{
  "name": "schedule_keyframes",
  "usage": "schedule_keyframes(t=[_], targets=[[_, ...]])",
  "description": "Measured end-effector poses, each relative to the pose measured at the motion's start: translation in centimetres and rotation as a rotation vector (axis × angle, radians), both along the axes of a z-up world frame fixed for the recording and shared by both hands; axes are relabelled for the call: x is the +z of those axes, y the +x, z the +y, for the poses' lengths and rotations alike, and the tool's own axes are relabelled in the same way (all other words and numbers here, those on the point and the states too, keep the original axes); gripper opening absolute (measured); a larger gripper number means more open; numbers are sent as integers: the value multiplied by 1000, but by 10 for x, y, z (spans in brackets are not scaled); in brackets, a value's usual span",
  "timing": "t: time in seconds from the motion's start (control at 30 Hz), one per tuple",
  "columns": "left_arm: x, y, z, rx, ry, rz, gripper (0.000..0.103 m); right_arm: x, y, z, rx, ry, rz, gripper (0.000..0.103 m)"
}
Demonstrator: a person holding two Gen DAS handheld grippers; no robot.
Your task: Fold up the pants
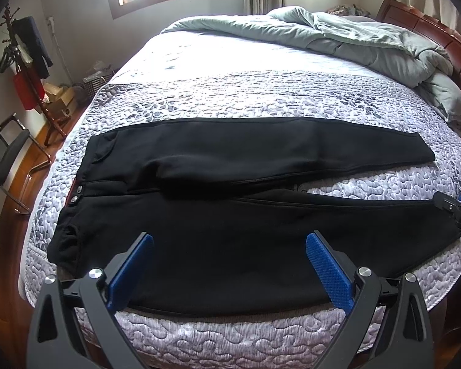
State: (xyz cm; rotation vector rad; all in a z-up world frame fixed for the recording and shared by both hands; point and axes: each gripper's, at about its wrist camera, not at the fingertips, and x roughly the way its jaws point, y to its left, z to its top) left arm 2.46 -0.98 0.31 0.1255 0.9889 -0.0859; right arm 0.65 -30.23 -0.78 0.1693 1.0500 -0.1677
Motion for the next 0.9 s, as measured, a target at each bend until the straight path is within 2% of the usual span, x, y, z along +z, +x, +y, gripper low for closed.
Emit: schedule_keyframes(t=[0.9], targets=[[-1, 3, 0, 5, 7, 2, 99, -2, 1, -1, 1, 25, -7, 100]])
